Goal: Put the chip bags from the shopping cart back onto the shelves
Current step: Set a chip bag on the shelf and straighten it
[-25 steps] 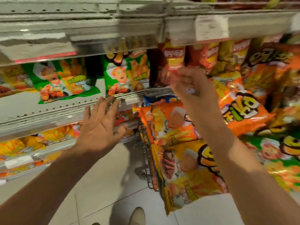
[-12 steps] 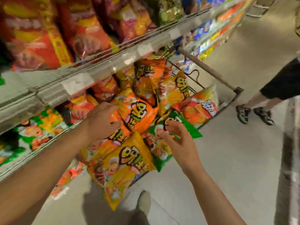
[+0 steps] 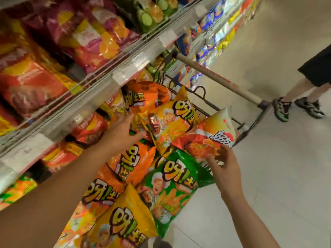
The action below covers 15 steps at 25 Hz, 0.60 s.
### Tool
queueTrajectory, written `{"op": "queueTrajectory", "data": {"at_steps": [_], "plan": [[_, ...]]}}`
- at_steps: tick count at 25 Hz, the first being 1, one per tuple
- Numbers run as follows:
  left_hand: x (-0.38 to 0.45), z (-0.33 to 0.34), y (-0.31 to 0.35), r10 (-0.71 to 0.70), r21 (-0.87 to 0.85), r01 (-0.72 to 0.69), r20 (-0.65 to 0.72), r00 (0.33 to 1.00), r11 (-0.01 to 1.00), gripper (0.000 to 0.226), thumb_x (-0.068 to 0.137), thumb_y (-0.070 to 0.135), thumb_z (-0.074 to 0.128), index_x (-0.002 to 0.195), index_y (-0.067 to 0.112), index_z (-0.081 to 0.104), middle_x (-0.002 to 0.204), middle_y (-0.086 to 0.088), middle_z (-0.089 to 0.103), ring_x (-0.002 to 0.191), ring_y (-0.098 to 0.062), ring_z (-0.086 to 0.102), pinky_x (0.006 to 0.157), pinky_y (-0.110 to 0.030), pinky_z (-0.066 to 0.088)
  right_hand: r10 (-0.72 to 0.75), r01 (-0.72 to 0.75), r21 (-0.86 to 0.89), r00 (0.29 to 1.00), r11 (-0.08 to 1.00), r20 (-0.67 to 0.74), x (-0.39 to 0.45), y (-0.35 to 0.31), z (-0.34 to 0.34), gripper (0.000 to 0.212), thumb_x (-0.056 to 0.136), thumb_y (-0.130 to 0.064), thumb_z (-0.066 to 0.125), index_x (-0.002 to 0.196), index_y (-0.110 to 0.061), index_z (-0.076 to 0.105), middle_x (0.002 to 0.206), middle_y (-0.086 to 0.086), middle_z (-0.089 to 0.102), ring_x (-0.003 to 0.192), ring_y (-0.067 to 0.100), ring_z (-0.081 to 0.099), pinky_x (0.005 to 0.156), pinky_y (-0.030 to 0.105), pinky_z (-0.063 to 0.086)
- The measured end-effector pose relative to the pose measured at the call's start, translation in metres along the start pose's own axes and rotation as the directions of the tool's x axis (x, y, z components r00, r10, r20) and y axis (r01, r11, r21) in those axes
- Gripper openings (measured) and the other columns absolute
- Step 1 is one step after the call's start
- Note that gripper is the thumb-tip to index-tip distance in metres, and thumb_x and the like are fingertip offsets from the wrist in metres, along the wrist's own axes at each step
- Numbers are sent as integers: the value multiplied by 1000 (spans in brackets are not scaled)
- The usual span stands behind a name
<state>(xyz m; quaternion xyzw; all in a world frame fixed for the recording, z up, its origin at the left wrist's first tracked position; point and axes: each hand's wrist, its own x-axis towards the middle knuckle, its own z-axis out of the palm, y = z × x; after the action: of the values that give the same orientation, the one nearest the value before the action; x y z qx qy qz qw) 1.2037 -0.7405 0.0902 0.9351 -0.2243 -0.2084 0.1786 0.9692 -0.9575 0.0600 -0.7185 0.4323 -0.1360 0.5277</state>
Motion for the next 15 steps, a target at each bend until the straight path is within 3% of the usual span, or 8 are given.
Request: {"op": "queueTrajectory", "data": {"at_steps": [1,3,6,8,10,12,15], "plan": [[14,3,13,18,-25,-20,-57,998,999,90,88,61,63,158,20,25,161,-9,29,149,-28,26,120,-46,29,98,-99,43,995,994,29,15,0,-3,41,93,-24,72,130,-19,56,108,-6,66,93,6,64,74,29,53],[36,10,37,78,-10,-80,-131,988,997,89,87,64,61,157,19,27,160,-8,32,147,-28,29,118,-45,30,260,-276,157,959,948,115,32,5,-4,33,95,-24,69,126,-18,58,113,2,70,103,21,67,88,46,57],[68,17,68,29,144,-35,41,999,989,102,83,77,54,160,21,17,166,-6,24,151,-29,24,120,-54,24,321,-344,235,938,909,133,45,12,7,37,97,-19,66,131,-18,54,124,8,69,113,28,65,102,53,52],[82,20,81,-85,350,17,182,980,936,110,79,79,56,160,20,10,167,-9,19,152,-33,22,119,-60,22,359,-407,391,913,826,193,45,14,18,43,95,-15,69,134,-16,51,121,11,71,104,25,69,91,44,58],[91,18,85,-136,410,13,271,953,912,108,77,76,63,158,19,22,163,-12,27,147,-36,30,118,-57,29,412,-507,548,861,665,297,46,15,28,47,92,-16,72,133,-13,52,109,12,74,85,21,70,69,30,60],[96,16,83,-95,284,-7,343,934,959,87,76,69,72,145,22,47,148,-11,47,133,-33,47,110,-50,43,445,-557,587,828,587,342,50,21,35,54,88,-20,76,136,-14,50,109,10,74,85,20,70,66,29,58],[88,14,75,-29,-3,31,312,950,1000,61,78,51,80,128,23,61,125,-1,62,111,-22,59,89,-37,52,431,-550,576,834,605,344,57,26,41,69,81,-30,80,140,-25,46,123,6,73,109,24,70,81,36,54]]}}
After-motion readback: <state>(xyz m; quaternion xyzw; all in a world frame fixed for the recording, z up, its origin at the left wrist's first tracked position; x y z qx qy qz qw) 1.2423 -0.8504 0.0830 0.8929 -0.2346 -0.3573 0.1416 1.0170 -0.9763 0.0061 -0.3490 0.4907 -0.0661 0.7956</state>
